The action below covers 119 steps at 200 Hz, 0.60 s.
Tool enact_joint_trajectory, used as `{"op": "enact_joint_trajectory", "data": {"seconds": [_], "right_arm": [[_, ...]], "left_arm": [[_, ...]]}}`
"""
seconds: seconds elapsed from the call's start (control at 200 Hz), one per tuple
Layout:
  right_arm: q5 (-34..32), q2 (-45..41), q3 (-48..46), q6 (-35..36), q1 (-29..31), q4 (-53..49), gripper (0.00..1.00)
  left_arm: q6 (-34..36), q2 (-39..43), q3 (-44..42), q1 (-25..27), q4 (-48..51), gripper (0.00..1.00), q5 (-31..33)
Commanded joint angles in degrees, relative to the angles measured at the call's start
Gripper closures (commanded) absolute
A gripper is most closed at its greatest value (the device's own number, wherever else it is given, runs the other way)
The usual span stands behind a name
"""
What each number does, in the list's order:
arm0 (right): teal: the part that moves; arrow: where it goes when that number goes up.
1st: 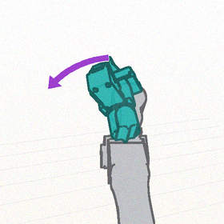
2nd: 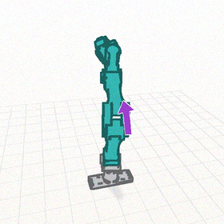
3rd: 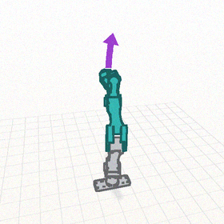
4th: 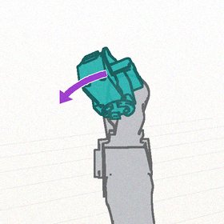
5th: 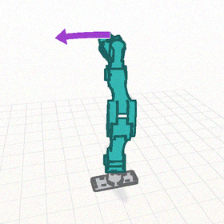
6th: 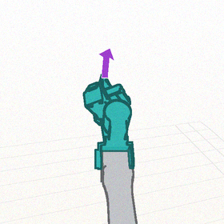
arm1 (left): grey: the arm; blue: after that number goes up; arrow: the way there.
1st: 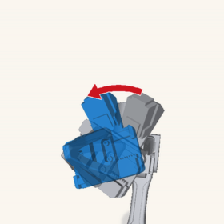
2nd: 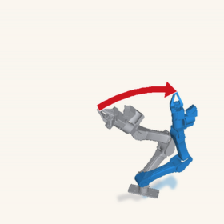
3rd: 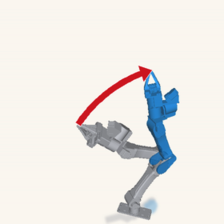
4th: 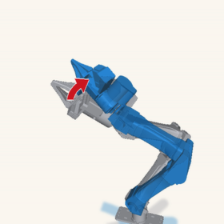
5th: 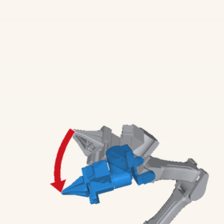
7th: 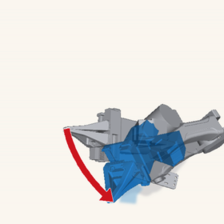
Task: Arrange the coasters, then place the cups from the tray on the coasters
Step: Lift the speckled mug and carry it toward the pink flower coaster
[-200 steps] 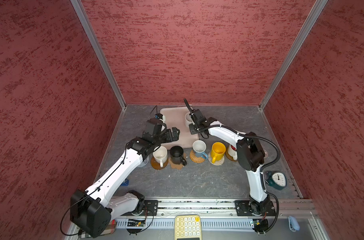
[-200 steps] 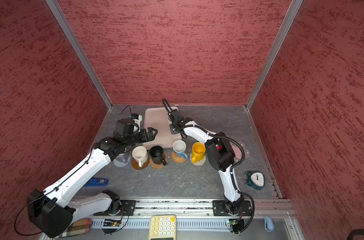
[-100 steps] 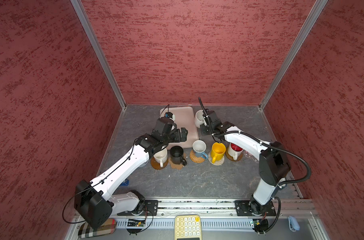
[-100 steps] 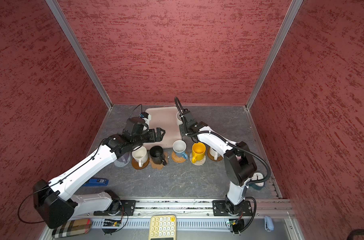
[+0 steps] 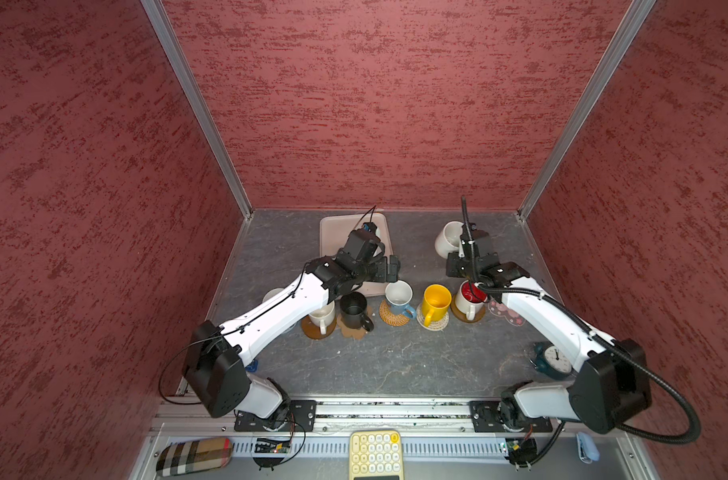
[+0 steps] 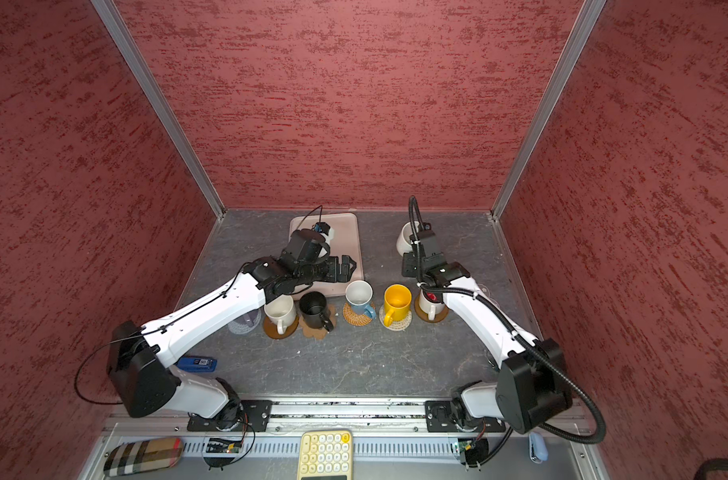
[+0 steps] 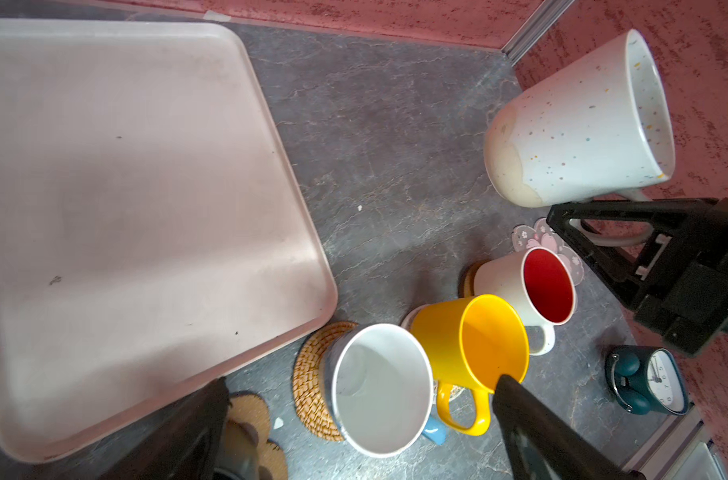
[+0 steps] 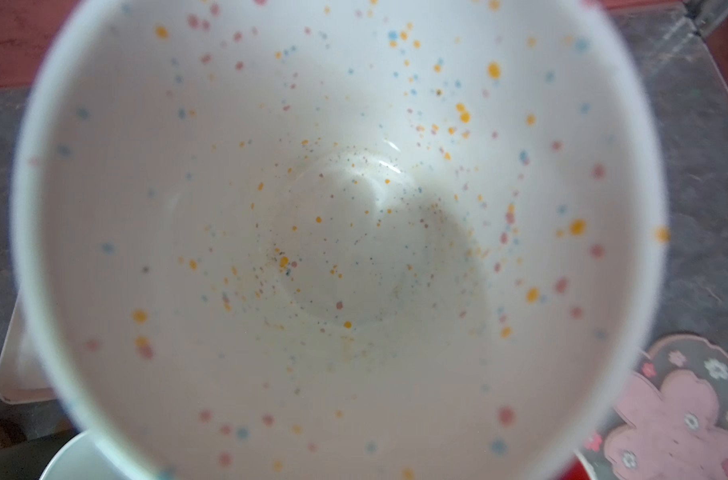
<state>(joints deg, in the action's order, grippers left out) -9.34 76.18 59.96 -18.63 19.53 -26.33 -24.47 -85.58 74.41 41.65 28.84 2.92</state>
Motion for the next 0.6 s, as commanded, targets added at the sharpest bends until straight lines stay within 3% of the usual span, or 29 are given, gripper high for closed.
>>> {"op": "enact_joint_trajectory", "data": {"seconds": [0.0,0.376,0.591], "right_arm": [[-0.22,-4.64,-0.01,-1.49,-2.86,1.91,1.0],[-1.13,-13.86,-7.99,-6.72,-14.94,-2.56,1.0],[-0.59,-15.01,-10.46,-8.52,-19.59,-2.44,1.0]], "left_arm": [[2.0,-3.03,3.81,1.5,-1.86,0.0,0.8],[2.4,-13.73,13.13,4.07,-3.02,0.0,-3.37],[2.32,-16.57,15.91,4.57,-3.77,0.0,-4.85]]}}
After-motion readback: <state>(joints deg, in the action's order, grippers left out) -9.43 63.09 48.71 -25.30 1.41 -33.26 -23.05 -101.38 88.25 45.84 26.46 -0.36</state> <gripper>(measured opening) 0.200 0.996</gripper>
